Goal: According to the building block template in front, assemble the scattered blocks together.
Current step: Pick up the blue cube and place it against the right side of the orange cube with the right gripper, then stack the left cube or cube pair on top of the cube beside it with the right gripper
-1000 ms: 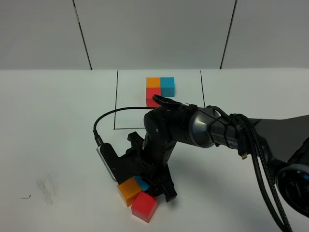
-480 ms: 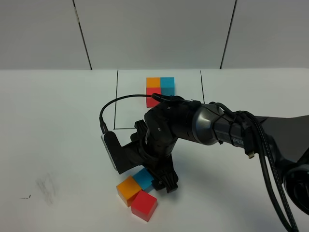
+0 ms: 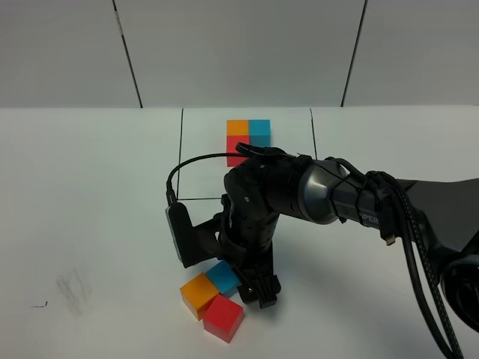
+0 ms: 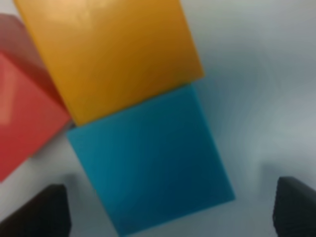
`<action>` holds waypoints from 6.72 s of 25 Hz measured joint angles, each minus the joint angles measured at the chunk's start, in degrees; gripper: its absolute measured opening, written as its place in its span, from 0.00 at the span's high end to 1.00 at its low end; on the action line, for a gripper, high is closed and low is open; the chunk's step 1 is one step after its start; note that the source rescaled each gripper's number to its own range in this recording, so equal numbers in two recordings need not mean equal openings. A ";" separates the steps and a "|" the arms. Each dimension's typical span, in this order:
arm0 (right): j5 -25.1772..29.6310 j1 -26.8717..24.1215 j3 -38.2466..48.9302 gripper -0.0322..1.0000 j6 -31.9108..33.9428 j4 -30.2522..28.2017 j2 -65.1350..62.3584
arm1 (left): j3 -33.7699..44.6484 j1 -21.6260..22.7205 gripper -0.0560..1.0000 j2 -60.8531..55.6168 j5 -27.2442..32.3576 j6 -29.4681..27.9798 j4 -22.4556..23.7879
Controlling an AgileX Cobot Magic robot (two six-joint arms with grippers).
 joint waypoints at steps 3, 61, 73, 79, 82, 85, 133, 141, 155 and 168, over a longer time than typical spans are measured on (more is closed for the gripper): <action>0.28 0.25 0.00 0.23 1.39 0.57 0.00 | 0.00 0.00 0.04 0.00 0.00 0.00 0.00; 21.30 -6.10 0.77 0.23 52.43 -4.49 -28.32 | 0.00 0.00 0.04 0.00 0.00 0.09 0.00; 21.79 -6.14 18.76 0.23 56.41 8.46 -47.12 | 0.00 0.00 0.04 0.00 0.00 0.09 0.00; 20.66 -6.14 27.31 0.23 61.22 11.18 -54.06 | 0.00 0.00 0.04 0.00 0.00 0.09 0.00; 18.45 -6.14 30.59 0.23 61.42 13.75 -56.13 | 0.00 0.00 0.04 0.00 0.00 0.09 0.00; 14.76 -6.14 33.54 0.23 60.91 19.14 -57.37 | 0.00 0.00 0.04 0.00 0.00 0.09 0.00; -11.76 12.02 35.05 0.52 85.41 2.62 -38.36 | 0.00 0.00 0.04 0.00 0.00 0.02 0.00; -0.77 14.35 28.00 0.52 106.76 -17.94 -33.97 | 0.00 0.00 0.04 0.00 0.00 0.02 0.00; 4.10 18.74 28.00 0.52 108.83 -12.23 -33.20 | 0.00 0.00 0.04 0.00 0.00 0.02 0.00; 4.43 22.27 26.58 0.52 114.47 -13.49 -33.20 | 0.00 0.00 0.04 0.00 0.00 0.21 -0.73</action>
